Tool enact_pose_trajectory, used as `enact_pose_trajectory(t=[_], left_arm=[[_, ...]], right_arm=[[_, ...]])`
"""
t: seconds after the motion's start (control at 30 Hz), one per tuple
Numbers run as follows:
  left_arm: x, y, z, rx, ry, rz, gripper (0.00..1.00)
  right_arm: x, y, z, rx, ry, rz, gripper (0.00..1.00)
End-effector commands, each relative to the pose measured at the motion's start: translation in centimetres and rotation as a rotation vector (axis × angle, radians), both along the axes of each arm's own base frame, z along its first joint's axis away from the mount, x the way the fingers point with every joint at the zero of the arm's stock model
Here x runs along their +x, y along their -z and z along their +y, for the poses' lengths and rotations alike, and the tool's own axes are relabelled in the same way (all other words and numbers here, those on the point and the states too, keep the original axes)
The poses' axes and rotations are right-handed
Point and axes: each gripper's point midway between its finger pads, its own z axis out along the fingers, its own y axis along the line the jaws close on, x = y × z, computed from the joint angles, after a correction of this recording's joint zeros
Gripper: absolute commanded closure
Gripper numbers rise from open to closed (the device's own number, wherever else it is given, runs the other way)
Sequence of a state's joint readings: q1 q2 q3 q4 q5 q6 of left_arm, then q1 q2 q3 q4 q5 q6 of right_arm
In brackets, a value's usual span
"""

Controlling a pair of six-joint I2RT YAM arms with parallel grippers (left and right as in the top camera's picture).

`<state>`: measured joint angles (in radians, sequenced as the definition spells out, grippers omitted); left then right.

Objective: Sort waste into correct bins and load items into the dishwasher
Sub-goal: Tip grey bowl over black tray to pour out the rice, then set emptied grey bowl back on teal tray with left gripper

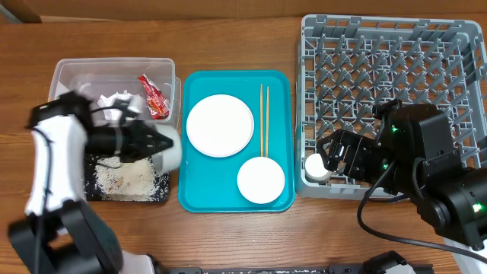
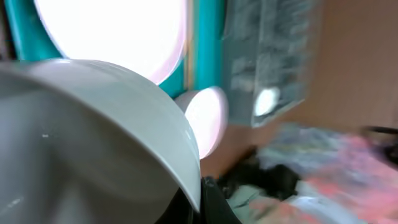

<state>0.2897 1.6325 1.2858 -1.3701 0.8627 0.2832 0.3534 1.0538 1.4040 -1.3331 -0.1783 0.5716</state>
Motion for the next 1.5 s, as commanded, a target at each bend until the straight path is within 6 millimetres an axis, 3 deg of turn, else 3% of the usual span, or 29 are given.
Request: enact_pose_trajectory(t=[0.0,0.13,0.33,0.4,0.47,0.63,0.97,1.13,1.27,1.47], left_arm=[[-1.4,2.4,0.5,0.39,-0.096,0.189,0.96],[-1.6,4.9,-2.7,0.606,-0.068,0.188,0.96],[-2.8,8.9,-8.0,0.723,-0.057,0.119,0.96],[-2.9,9.1,-8.6,0.763,-0.073,0.095,0.94],[-2.9,9.1,-9.4,0.777,-0.064,0.067,0.83],[-3.8,8.2,-10.3,0.793,-0.016,0.062,0.78],[-0.5,-0.2,-7.5,0.949,-0.121,-0.07,0.55],[0.3,-2.7,-7.6,0.939,-0.144,-0.122,0.58],[0.0,-5.6,-6.8,0.933,-0.184,-0.183,0.64],[-2.6,-13.7,-4.0,0.868,-0.321,-0.408,0.58]], right_arm=[[0.1,-0.3,-0.1,0.0,0.001,-0.014,0.0],[0.0,-0.3,-0.1,-0.001,0.001,-0.013,0.0],[0.0,-0.3,-0.1,-0.001,0.001,-0.013,0.0],[0.0,-0.3,-0.1,-0.001,0.001,-0.013,0.0],[0.0,-0.3,-0.1,-0.001,0.001,-0.014,0.0],[0.0,-0.3,-0.1,-0.002,0.0,-0.013,0.0],[0.4,-0.4,-0.3,-0.013,0.013,-0.027,0.0],[0.3,-0.3,-0.5,-0.02,0.017,-0.024,0.0],[0.4,-0.3,-0.4,-0.019,0.017,-0.026,0.0],[0.7,-0.6,-0.3,-0.011,0.017,-0.044,0.0]])
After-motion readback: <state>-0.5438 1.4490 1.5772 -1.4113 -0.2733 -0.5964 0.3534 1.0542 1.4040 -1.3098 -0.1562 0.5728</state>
